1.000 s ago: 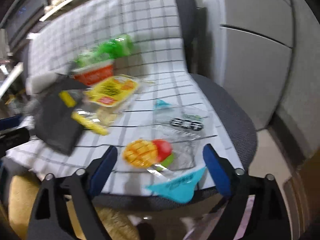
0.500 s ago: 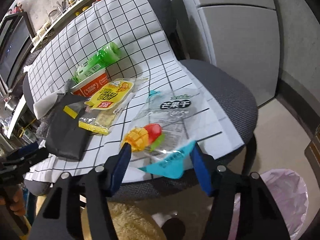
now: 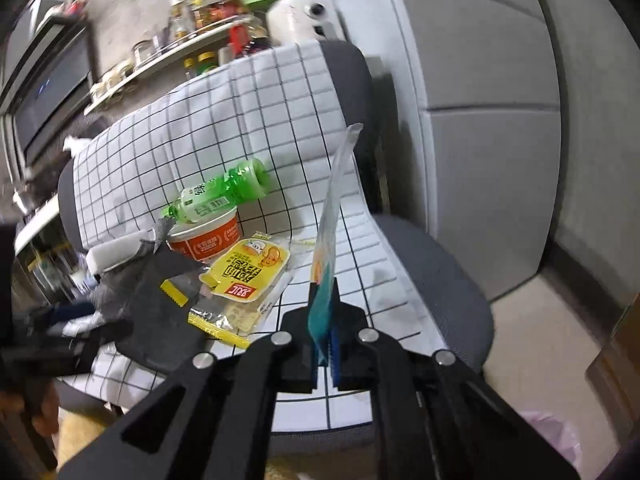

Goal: Collect trash
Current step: 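Lift the mango bag with the right tool while the left tool approaches the yellow wrapper, then grasp the yellow snack wrapper with the left tool and lift it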

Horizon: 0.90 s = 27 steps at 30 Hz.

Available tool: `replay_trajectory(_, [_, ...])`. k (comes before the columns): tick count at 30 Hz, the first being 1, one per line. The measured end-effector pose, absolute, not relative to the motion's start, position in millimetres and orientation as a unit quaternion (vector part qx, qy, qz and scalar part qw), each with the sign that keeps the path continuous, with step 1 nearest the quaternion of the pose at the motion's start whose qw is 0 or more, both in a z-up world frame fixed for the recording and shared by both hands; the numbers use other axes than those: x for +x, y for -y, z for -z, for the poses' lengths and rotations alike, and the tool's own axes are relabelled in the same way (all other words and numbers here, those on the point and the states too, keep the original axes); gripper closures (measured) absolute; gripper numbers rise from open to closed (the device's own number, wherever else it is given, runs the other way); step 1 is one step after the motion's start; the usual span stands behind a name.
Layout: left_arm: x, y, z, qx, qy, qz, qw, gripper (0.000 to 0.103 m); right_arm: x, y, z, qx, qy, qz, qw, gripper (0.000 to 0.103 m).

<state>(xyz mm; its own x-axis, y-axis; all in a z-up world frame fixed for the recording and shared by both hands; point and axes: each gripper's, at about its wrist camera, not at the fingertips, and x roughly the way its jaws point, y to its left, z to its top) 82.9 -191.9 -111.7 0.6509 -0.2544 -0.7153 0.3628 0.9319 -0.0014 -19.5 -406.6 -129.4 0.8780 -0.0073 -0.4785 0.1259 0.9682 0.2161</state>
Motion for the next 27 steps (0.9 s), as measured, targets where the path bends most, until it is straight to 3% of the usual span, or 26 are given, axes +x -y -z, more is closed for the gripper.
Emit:
replay_trajectory(4, [95.9, 205.8, 109.6, 0.049, -0.383, 0.199, 0.901, 0.015, -22.0, 407.4, 133.3, 0.11, -0.244, 0.04, 0.963, 0.099])
replay_trajectory(5, [98.2, 210.4, 110.1, 0.046, -0.381, 0.204, 0.901, 0.019, -21.3, 407.6, 135.5, 0.107, -0.246, 0.041, 0.963, 0.099])
replay_trajectory(6, [102.5, 216.0, 111.7, 0.042, -0.382, 0.211, 0.899, 0.032, -21.3, 407.9, 137.4, 0.108, -0.247, 0.039, 0.962, 0.099])
replay_trajectory(11, [130.9, 232.6, 124.3, 0.034, -0.394, 0.202, 0.896, 0.034, -17.6, 410.5, 146.7, 0.102, -0.256, 0.037, 0.96, 0.099])
replay_trajectory(18, [167.4, 246.2, 151.1, 0.056, -0.429, 0.171, 0.885, 0.054, -10.4, 412.6, 155.3, 0.097, -0.264, 0.033, 0.959, 0.099])
replay_trajectory(20, [170.7, 246.9, 155.8, 0.056, -0.434, 0.17, 0.883, 0.061, -9.8, 413.4, 156.5, 0.1, -0.265, 0.031, 0.958, 0.099])
replay_trajectory(22, [171.6, 244.4, 157.1, 0.051, -0.434, 0.171, 0.883, 0.083, -10.9, 414.5, 155.4, 0.103, -0.263, 0.032, 0.959, 0.099])
replay_trajectory(24, [168.5, 242.6, 154.9, 0.045, -0.429, 0.185, 0.883, 0.096, -13.9, 416.1, 151.9, 0.105, -0.258, 0.034, 0.96, 0.099])
replay_trajectory(27, [151.6, 236.9, 140.2, 0.033, -0.397, 0.215, 0.892, 0.1, -21.7, 419.4, 145.9, 0.111, -0.251, 0.04, 0.961, 0.099])
